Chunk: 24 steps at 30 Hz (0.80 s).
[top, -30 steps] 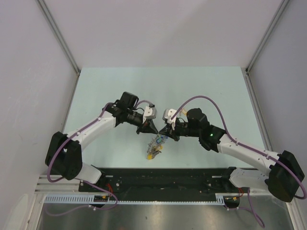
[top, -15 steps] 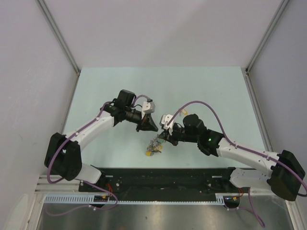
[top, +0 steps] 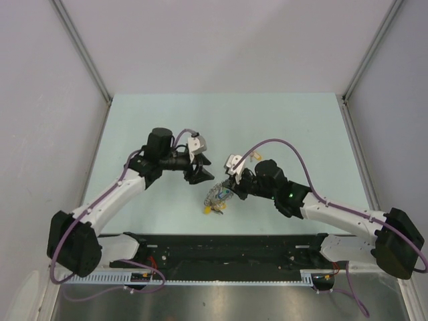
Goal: Put the keys on the keyring
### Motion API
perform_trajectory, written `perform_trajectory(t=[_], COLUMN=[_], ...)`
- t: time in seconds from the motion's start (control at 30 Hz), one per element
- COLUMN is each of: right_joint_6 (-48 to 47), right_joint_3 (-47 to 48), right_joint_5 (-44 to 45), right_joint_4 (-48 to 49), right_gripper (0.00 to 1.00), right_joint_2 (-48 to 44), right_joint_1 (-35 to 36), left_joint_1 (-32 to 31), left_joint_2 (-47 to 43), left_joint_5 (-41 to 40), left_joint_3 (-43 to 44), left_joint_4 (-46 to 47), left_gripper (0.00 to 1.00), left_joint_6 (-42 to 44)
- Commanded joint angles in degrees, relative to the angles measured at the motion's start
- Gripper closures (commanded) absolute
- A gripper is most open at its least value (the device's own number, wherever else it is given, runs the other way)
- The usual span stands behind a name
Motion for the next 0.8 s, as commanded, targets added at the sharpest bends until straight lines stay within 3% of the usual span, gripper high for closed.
perform_trajectory(t=[0.0, 0.17, 0.3, 0.43, 0.6, 0.77], right_joint_6=[4.05, 13.70, 19.25, 21.98, 24.97, 23.75], right_joint_3=[-0.04, -1.97, -2.77, -2.94, -2.50, 1.10], right_joint_5=[5.61, 6.93, 7.72, 6.41, 3.06, 3.59], right_joint_4=[-3.22, -10.09, -11.95, -8.97, 1.75, 10.09], right_gripper=[1.00, 1.00, 1.00, 1.00, 1.00, 1.00], right_joint_2=[-3.15, -4.74, 0.09, 6.41, 15.98, 24.52], right_joint_1=[-0.22, -0.30, -1.71, -3.73, -6.28, -5.32], left_joint_1=[0.53, 0.53, 0.71, 0.97, 2.64, 7.81], left_joint_2=[-7.70, -14.65, -17.90, -20.72, -22.39, -22.30], left_joint_5=[-15.02, -32.17, -42.10, -49.58, -58.36, -57.86], left_joint_3=[-2.35, -3.93, -4.28, -5.07, -4.37, -4.55], left_joint_4=[9.75, 12.13, 12.91, 13.36, 12.04, 12.13], left_gripper=[0.31, 0.18, 0.01, 0.00, 0.00, 0.00], left_joint_6=[-9.02, -12.90, -15.97, -18.08, -21.51, -27.74])
